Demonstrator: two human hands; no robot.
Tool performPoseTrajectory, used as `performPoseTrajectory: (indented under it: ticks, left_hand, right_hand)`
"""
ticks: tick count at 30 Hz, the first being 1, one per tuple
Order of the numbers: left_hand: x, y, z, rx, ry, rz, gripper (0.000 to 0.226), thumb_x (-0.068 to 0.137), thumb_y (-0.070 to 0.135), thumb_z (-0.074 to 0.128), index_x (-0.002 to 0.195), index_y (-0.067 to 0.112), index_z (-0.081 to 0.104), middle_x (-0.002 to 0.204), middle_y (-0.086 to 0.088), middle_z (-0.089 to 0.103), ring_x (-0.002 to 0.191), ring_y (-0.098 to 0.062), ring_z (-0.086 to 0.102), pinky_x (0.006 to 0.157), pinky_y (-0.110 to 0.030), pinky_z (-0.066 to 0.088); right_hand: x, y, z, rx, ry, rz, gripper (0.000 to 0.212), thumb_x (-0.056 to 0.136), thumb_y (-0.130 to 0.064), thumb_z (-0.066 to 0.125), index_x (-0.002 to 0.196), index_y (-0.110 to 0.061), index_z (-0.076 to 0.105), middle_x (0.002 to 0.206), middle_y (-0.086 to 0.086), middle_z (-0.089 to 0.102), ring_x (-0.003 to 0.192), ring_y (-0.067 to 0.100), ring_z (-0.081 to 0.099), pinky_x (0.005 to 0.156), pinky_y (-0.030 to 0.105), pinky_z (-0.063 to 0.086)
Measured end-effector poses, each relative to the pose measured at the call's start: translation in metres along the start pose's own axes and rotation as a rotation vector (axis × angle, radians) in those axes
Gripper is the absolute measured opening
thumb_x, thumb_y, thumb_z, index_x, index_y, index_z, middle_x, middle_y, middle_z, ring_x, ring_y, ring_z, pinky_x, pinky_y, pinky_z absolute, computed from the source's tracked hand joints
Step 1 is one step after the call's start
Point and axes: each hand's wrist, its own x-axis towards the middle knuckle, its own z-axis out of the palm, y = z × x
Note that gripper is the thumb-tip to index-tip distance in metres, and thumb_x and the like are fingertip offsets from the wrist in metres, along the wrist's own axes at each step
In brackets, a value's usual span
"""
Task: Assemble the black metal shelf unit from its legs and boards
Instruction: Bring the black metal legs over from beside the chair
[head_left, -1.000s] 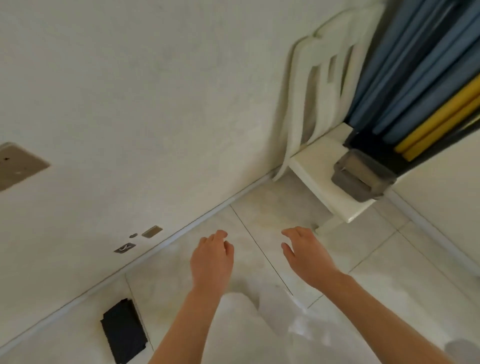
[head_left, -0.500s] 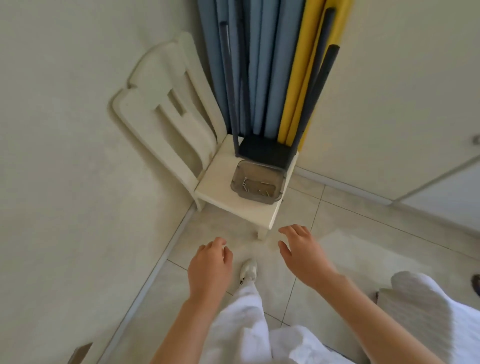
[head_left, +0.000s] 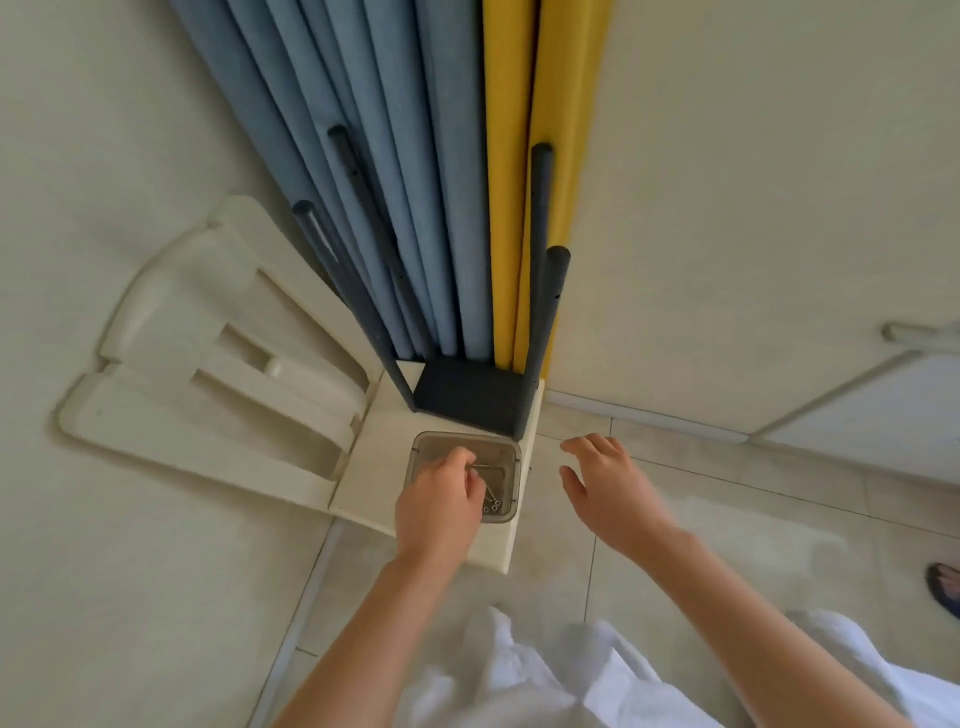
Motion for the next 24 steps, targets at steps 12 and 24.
performPoseTrajectory:
  ticks: [12, 24]
  left_hand:
    - [0.104, 0.100, 0.035, -0.485, 0.119, -0.209, 0.062, 0.092, 0.025, 0.071, 0.146, 0.029, 0.042, 0.130, 0.019, 0.048, 0.112, 0.001, 0.051, 0.079, -0.008, 0.042]
    - [0.139, 0.166, 0.048, -0.776, 0.438, -0.427, 0.057, 0.083, 0.016, 0.081, 0.118, 0.048, 0.048, 0.112, 0.024, 0.058, 0.109, 0.006, 0.055, 0.097, -0.019, 0.041]
  right_hand:
    - [0.136, 0.081, -0.083, -0.014, -0.119, -0.204, 0.036, 0.102, -0.029, 0.045, 0.137, -0.018, 0.050, 0.132, -0.001, 0.055, 0.127, 0.019, 0.046, 0.103, 0.031, 0.043]
    - [0.250, 0.088, -0.146, 0.095, -0.211, -0.424, 0.034, 0.100, -0.018, 0.052, 0.132, -0.007, 0.050, 0.123, 0.011, 0.059, 0.110, 0.026, 0.056, 0.089, 0.030, 0.047]
